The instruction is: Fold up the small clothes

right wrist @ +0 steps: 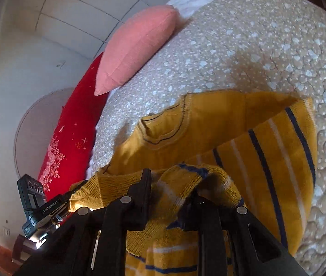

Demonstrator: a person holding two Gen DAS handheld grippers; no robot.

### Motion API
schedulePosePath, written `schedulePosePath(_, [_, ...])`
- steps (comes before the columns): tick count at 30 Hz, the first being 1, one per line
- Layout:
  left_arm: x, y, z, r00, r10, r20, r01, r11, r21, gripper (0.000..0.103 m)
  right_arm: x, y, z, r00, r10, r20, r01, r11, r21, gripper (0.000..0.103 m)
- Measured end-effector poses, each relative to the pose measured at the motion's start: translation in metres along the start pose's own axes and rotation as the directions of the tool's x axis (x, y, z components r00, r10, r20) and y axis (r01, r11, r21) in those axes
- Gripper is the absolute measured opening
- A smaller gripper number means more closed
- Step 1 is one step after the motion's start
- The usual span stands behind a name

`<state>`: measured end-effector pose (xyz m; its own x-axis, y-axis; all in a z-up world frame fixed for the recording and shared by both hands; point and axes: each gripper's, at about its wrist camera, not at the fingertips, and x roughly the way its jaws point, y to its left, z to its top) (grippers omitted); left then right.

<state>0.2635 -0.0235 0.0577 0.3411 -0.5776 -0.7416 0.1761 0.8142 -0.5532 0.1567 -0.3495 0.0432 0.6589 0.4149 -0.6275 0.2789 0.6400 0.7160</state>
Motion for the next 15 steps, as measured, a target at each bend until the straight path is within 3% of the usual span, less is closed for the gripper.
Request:
schedulePosePath(2, [-0.003,0.004,0.004,0.999,-0.05,0.013,0.05,0.999,-0.019,0.028,0.008,-0.018,0.014,0.998,0.058,0.016,-0.059,0.995,0.083,0.052])
schedulePosePath(4, [-0.013,0.005,0.005,0.995,-0.091,0.04,0.091,0.996,-0.009,0.042,0.009,-0.034,0.024,0.991,0.125,0.051,-0.132,0.977,0.17,0.066])
schedulePosePath(6, [-0.026,0.008,0.005,0.99,-0.123,0.071,0.124,0.992,-0.009,0.056,0.008,-0.046,0.033,0.983,0.156,0.093,-0.174,0.955,0.24,0.068])
schedulePosePath(8, [-0.042,0.011,0.007,0.984,-0.134,0.114,0.137,0.991,-0.013,0.071,0.003,-0.05,0.04,0.984,0.128,0.126,-0.157,0.954,0.257,0.07])
schedulePosePath(11, [-0.067,0.014,0.01,0.979,-0.136,0.152,0.135,0.991,0.014,0.076,-0.01,-0.042,0.045,0.988,0.053,0.148,-0.087,0.969,0.23,0.075])
schedulePosePath(15, [-0.094,0.011,-0.013,0.98,-0.036,0.198,0.014,0.993,0.115,0.08,-0.028,-0.017,0.028,0.991,0.015,0.13,-0.032,0.991,0.129,0.076])
